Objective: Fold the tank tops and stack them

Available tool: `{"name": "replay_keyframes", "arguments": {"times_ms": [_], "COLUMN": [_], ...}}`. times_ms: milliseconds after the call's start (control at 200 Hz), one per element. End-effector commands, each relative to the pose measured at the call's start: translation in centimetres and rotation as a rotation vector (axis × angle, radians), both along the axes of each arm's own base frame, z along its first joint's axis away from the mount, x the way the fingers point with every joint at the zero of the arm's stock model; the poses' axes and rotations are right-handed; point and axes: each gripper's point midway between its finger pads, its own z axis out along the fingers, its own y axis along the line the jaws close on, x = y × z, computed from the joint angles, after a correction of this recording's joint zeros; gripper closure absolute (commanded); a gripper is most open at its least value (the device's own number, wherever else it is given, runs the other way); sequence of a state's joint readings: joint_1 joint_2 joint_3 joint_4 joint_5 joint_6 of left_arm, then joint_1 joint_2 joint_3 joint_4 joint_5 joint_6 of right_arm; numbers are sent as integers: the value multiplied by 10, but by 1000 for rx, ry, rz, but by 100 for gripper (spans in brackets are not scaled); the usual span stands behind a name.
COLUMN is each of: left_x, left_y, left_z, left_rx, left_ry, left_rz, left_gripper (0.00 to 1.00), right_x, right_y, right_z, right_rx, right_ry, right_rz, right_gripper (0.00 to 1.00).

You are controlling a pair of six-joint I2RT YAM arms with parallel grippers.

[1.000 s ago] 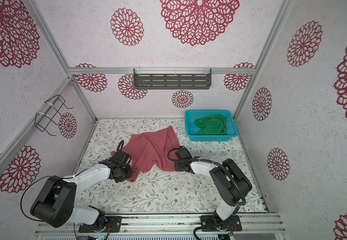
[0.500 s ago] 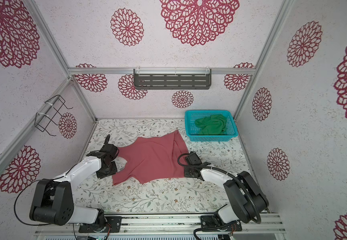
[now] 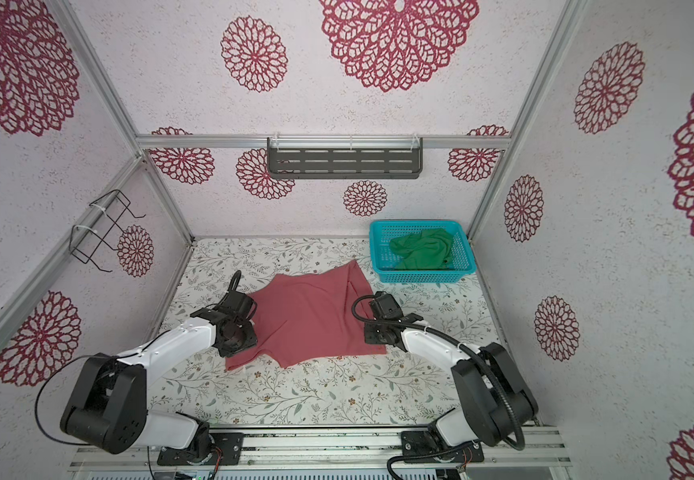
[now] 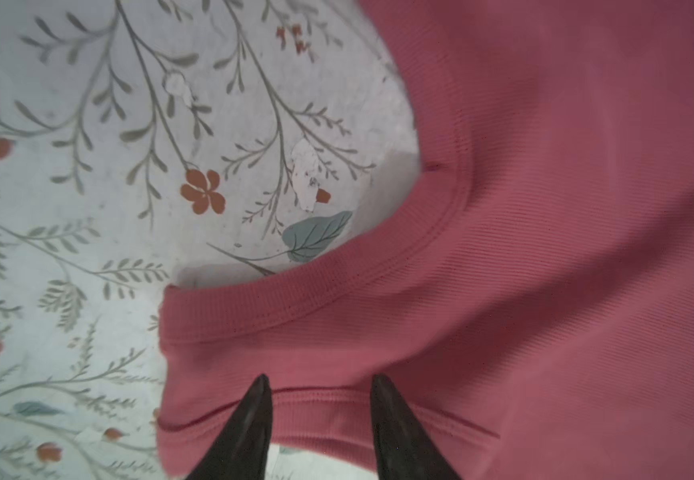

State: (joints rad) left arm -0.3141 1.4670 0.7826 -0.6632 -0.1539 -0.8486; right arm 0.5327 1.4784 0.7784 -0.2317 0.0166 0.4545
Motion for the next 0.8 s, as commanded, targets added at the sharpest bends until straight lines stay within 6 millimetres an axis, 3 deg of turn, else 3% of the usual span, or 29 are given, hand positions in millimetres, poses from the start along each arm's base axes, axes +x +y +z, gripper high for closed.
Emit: {"name": "replay_keyframes", "arguments": {"times_ms": [0, 90, 200, 395, 525, 646, 796], "left_x": [6, -7, -6, 5, 10, 9, 10], "left_y": [4, 29, 29, 31, 41, 55, 77], "left_z": [-10, -21, -27, -23, -9, 1, 25], "left_rx": [0, 88, 37, 58, 137, 194, 296], "left_ry": [-53, -35, -42, -22, 2, 53, 54], "left_rz": [71, 110, 123, 97, 52, 7, -7], "left_gripper": [57, 56, 54, 54, 54, 54, 53], "right_x": [8, 3, -14, -74, -101, -90, -51], "right_y": [6, 2, -10, -32, -37, -35, -38], "right_z": [-3, -16, -28, -47, -42, -7, 37], "right_rx": [7, -15, -28, 12, 51, 63, 34], "right_ry": [-13, 15, 54, 173, 208, 143, 49], "right_rz": [29, 22, -8, -90, -96, -44, 3], "right_gripper": [81, 82, 82, 82, 82, 77, 71]}}
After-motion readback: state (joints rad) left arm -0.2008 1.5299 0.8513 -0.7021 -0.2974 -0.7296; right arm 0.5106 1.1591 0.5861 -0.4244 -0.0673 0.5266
